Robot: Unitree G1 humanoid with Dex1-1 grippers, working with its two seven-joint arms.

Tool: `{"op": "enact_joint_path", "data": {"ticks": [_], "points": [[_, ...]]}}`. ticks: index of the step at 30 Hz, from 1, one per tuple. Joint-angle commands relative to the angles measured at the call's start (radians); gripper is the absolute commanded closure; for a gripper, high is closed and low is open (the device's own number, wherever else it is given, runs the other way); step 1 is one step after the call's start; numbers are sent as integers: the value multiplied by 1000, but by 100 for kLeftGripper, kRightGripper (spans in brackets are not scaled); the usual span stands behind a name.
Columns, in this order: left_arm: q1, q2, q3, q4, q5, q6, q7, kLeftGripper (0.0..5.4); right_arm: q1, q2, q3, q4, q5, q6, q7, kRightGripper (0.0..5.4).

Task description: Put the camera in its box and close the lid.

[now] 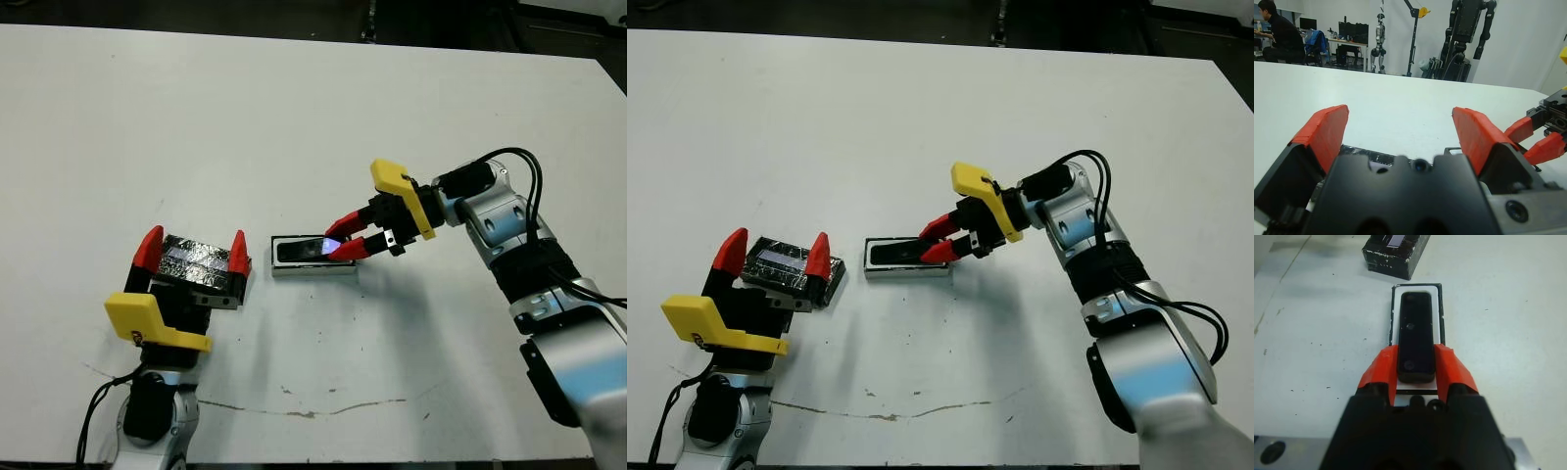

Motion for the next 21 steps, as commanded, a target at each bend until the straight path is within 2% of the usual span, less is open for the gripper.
{"op": "enact_joint_path", "data": {"ticks": [1,5,7,10,13,15,19,21], "points": [[15,-6,-5,0,2,12,6,0,16,32,20,-24,0,12,-12,371],[18,-7,-7,-4,3,16,9,0,18,44,10,-24,20,56,-12,371],[18,-7,-7,-5,4,18,11,0,7,35,7,-24,18,33,1,353],[19,-5,-6,-4,0,15,8,0,-5,5,-6,-40,7,-64,2,309],[18,-6,-6,2,-7,10,5,0,-20,-27,-25,-60,8,-89,2,261],[18,-7,-6,1,-14,13,4,0,-39,-53,-28,-86,4,-34,10,235],[17,-4,-6,1,-12,11,5,0,-39,-87,-75,-123,48,-40,24,178],[18,-2,-6,4,-8,7,5,0,-39,-112,-96,-152,70,-1,26,145]]}}
